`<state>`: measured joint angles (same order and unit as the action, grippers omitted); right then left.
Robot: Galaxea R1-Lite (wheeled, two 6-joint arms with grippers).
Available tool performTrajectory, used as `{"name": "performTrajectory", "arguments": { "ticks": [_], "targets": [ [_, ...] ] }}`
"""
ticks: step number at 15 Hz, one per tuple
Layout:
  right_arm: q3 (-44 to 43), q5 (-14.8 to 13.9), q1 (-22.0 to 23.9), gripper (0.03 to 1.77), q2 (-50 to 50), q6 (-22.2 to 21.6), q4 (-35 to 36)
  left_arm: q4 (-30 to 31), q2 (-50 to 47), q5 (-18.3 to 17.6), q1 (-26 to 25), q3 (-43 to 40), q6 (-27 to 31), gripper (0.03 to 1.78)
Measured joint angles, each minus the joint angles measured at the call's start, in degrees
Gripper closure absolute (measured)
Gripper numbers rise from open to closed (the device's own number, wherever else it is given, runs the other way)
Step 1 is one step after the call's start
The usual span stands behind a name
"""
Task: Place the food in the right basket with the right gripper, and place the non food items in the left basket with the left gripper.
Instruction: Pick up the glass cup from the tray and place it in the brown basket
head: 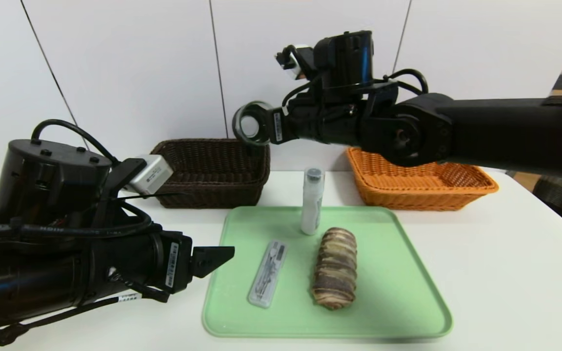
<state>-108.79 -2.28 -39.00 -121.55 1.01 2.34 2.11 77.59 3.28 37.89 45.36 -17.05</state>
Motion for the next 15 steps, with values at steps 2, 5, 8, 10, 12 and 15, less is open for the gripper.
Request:
{"name": "performTrajectory", "arguments": {
  "ticks": [2, 5, 8, 10, 12, 15],
  "targets": [
    [-2.3, 0.5, 0.1, 1.72, -3.5, 0.6, 2.6, 0.0, -0.6, 0.0, 0.1, -0.1, 0.1, 0.12],
    [-3.1, 1.7, 0.6, 1.72, -8.3, 4.9, 9.0, -0.1, -1.3, 0.0, 0.0, -0.1, 0.2, 0.12],
    [-3.4, 1.3, 0.6, 1.72, -12.4, 5.8, 11.9, 0.0, -1.7, -0.1, 0.0, -0.1, 0.2, 0.12],
    [-3.4, 0.7, 0.6, 1.72, -14.6, 6.8, 13.7, 0.0, -1.8, -0.1, 0.1, -0.2, 0.2, 0.12],
    [-3.4, 0.6, 0.6, 1.72, -15.3, 7.0, 13.3, 0.0, -2.0, -0.1, 0.0, -0.8, 0.2, 0.12],
    [-3.4, 0.2, 0.6, 1.72, -14.7, 7.4, 11.4, 0.1, -2.2, -0.2, 0.0, -1.1, 0.1, 0.12]
  ]
}}
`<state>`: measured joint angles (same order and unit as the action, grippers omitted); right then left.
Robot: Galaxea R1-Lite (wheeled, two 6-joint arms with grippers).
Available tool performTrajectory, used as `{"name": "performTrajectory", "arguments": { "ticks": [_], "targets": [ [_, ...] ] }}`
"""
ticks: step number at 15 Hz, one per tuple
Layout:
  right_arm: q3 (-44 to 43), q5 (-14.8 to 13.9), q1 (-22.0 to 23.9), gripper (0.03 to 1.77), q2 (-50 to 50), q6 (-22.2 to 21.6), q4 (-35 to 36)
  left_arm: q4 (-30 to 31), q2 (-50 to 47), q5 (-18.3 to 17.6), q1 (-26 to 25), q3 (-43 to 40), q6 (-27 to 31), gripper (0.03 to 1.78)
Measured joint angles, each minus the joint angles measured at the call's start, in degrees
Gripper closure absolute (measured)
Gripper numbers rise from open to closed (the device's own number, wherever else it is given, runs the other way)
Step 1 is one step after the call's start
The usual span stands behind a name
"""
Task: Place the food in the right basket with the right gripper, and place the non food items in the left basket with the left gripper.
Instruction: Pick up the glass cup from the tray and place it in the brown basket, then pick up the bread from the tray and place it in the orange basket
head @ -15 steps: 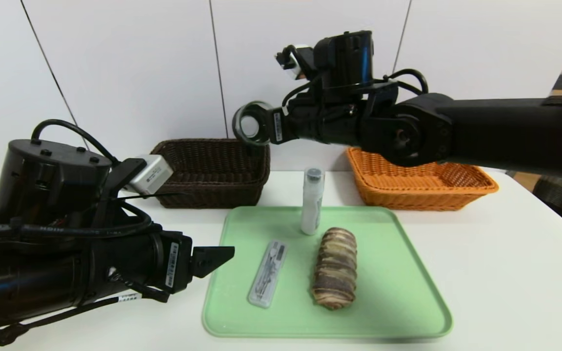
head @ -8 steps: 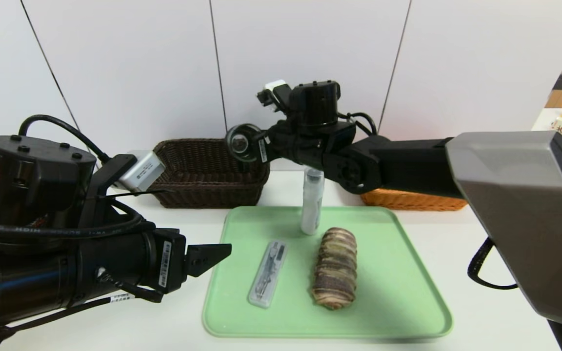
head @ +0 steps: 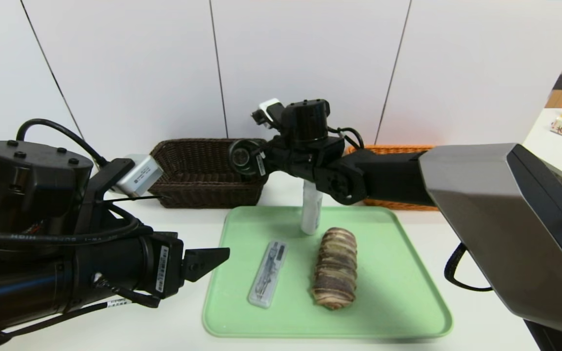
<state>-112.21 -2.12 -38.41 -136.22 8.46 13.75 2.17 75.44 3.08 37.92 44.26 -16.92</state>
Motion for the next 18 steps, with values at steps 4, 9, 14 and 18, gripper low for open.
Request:
{"name": "performTrajectory", "arguments": {
  "ticks": [4, 9, 14, 18],
  "targets": [
    [0.0, -1.5, -0.3, 1.72, 1.2, 0.3, -0.8, 0.0, 0.0, -0.1, 0.0, 0.0, 0.1, 0.12],
    [0.1, -2.3, -0.6, 1.26, 1.7, 1.8, -0.5, 0.0, -0.2, 0.0, 0.0, 0.1, 0.0, 0.12],
    [0.1, -2.3, -1.0, 0.70, 2.1, 2.5, -0.6, 0.1, -0.3, 0.0, 0.0, 0.1, 0.0, 0.12],
    [0.1, -3.0, -2.3, 0.45, 5.5, 2.5, -1.2, 0.3, -0.4, 0.0, 0.0, 0.1, 0.0, 0.12]
  ]
}}
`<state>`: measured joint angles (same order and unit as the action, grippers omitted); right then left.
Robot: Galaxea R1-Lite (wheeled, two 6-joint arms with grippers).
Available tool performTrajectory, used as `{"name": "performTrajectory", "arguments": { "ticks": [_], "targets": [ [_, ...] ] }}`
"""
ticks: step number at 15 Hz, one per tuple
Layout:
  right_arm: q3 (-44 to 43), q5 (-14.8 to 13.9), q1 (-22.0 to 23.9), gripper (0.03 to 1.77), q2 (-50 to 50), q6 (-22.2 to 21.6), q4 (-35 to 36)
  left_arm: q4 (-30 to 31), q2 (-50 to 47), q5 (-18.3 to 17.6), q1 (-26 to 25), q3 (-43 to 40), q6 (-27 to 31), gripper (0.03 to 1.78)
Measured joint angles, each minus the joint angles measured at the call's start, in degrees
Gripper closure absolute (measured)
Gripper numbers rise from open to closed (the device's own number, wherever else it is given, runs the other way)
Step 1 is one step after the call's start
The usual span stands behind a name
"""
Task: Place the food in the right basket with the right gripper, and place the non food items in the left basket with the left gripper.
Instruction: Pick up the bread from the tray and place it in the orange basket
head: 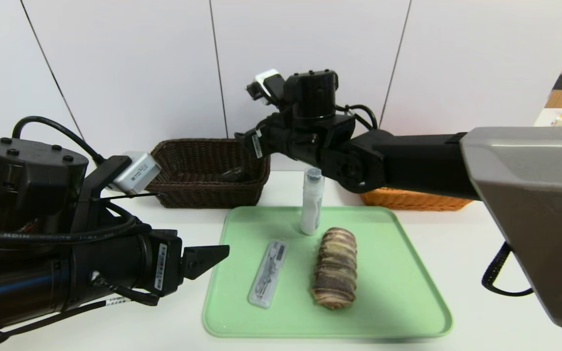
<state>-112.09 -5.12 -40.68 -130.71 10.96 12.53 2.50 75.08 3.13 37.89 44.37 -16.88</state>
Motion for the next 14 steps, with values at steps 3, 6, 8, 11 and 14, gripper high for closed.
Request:
{"name": "performTrajectory", "arguments": {
  "ticks": [3, 6, 8, 11, 14],
  "targets": [
    [0.1, -0.2, -1.3, 0.34, 5.1, 0.6, -2.0, 0.1, 0.0, 0.0, 0.0, 0.2, 0.0, 0.12],
    [2.3, -1.8, -2.3, 0.26, 11.3, 1.3, -3.6, 0.1, 0.0, 0.0, 0.0, 0.2, 0.0, 0.12],
    [7.4, -2.4, -2.6, 0.22, 15.7, 1.3, -3.7, 0.1, 0.0, 0.0, 0.0, 0.2, 0.0, 0.12],
    [19.3, -2.9, -2.7, 0.18, 22.9, 0.9, -3.2, 0.1, -0.2, 0.0, 0.0, 0.2, 0.0, 0.12],
    [33.5, -4.0, -2.4, 0.15, 31.6, 0.7, -1.9, 0.1, -0.6, 0.0, 0.0, 0.1, 0.0, 0.12]
  ]
}}
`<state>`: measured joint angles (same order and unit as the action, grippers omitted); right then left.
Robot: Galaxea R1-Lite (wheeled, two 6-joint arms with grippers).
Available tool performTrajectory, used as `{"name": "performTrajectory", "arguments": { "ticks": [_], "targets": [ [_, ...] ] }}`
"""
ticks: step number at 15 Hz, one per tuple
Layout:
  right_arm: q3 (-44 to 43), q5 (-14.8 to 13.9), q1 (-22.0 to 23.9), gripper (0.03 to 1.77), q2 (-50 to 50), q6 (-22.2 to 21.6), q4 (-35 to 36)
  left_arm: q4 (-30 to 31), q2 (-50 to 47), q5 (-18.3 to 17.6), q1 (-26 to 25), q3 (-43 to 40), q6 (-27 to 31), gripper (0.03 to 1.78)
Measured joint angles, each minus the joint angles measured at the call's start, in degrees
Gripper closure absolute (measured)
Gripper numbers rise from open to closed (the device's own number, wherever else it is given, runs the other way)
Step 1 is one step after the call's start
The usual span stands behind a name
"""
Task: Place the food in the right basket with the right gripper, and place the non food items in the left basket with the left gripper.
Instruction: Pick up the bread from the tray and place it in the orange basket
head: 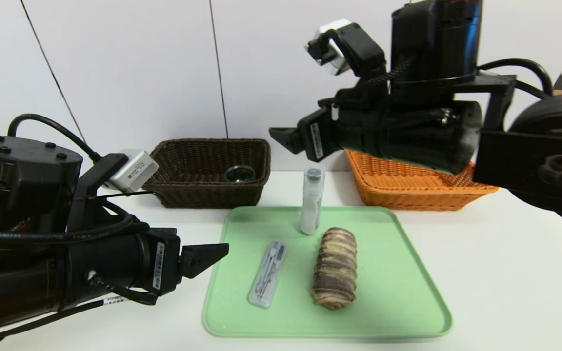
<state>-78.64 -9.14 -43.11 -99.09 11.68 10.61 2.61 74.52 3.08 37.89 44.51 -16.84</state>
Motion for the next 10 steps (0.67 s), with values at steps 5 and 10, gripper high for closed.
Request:
{"name": "performTrajectory", "arguments": {
  "ticks": [5, 10],
  "targets": [
    [19.4, -2.0, 0.9, 0.12, 14.3, -0.1, 3.4, -0.1, -0.5, 0.0, 0.1, -0.2, -0.1, 0.12],
    [25.4, -11.2, 0.5, 0.11, 21.1, -5.4, -3.2, -0.4, -1.3, 0.0, 0.1, -0.3, -0.1, 0.12]
  ]
}}
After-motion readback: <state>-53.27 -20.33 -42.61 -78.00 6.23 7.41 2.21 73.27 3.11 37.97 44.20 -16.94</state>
